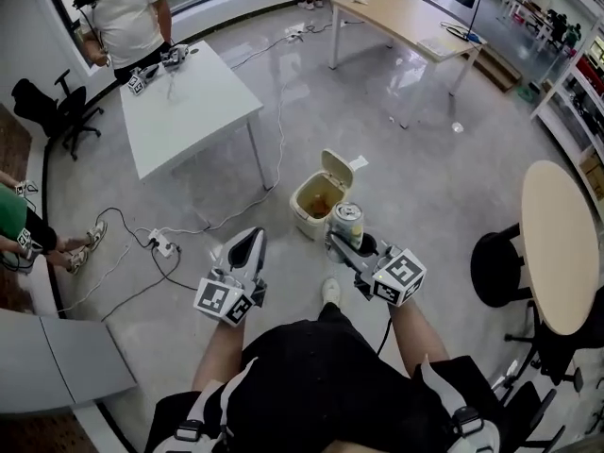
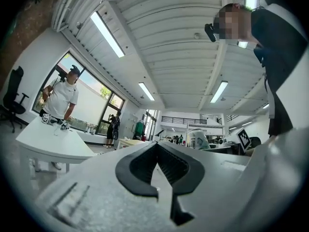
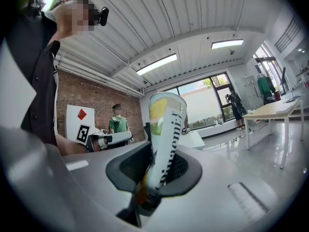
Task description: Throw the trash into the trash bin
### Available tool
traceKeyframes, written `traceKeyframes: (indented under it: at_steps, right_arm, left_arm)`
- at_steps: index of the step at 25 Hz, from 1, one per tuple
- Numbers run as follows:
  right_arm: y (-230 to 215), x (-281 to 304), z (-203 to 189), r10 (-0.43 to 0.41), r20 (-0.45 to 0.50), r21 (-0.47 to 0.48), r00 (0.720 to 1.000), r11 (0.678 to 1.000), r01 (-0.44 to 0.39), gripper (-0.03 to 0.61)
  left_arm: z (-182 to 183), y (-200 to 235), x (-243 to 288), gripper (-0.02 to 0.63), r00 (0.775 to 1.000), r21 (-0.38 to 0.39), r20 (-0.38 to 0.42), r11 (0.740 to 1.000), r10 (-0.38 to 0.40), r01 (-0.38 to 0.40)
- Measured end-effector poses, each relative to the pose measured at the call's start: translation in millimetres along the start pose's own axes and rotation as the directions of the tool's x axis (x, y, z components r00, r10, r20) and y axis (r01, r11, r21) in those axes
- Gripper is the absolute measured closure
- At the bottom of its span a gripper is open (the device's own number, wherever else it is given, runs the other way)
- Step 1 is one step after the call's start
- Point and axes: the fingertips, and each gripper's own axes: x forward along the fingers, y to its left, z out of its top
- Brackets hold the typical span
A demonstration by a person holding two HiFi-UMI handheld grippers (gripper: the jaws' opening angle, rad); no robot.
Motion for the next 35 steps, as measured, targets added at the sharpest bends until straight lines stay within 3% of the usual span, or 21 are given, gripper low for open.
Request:
traceKeyframes:
  at_steps: [6, 17, 25, 35]
  right_arm:
    - [-55.0, 44.3, 19.2, 0.069, 0.015, 0.005, 0.998, 0.998, -0.069, 0.517]
    - [-149.1, 40.3, 29.6, 0.077, 0.000, 0.013, 0.997, 0.997, -0.077, 0.517]
    - [-181.6, 46.2, 16.2, 0.075, -0.030, 0.056, 0.997, 0.996, -0.074, 0.517]
    - [-193.0, 98.8, -15.3, 0.060, -0.122, 0.067, 0.991, 0.996, -0.052, 0.517]
  left_arm:
    - [7.2, 33.7, 37.4, 0.614, 0.997, 0.020, -0.005, 0.997, 0.077, -0.077]
    - [-15.4, 31.4, 132.5, 0.614, 0.996, 0.024, -0.013, 0.996, 0.085, -0.085]
    - [-39.3, 29.2, 162.5, 0.614, 0.994, 0.011, -0.068, 0.996, 0.090, -0.089]
    - [-72.8, 88.3, 168.6, 0.614, 0.984, -0.054, -0.125, 0.990, 0.125, -0.132]
